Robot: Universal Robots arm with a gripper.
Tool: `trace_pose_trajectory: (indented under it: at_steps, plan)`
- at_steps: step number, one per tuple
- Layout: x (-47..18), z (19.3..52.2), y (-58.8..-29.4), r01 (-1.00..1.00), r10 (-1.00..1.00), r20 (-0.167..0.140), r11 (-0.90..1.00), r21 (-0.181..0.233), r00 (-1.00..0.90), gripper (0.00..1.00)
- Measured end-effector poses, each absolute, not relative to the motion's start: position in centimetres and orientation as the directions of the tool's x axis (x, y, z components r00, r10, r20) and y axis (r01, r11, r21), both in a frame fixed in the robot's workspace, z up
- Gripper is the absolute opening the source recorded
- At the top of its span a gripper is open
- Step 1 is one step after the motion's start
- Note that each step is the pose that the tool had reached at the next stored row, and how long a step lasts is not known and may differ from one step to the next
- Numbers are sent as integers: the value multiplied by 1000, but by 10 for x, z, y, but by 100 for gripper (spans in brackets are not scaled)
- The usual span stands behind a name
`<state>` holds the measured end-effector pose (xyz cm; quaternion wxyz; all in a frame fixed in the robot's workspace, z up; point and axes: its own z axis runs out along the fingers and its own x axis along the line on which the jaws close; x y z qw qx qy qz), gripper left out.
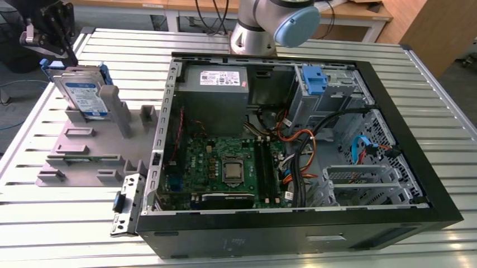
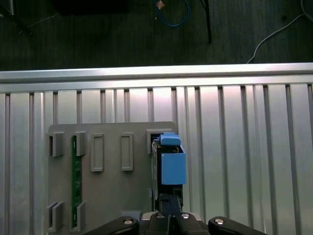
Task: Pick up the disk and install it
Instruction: 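Pick up the disk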
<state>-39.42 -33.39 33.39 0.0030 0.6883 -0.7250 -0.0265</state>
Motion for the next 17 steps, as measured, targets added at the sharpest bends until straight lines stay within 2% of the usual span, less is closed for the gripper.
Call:
trace_pose_trajectory:
  at_steps: [15, 17]
  plan:
    - [-393, 333, -334, -998, -998, -32, 51, 42, -53, 11]
    - [-393, 333, -334, -998, -998, -32, 51, 42, -53, 23]
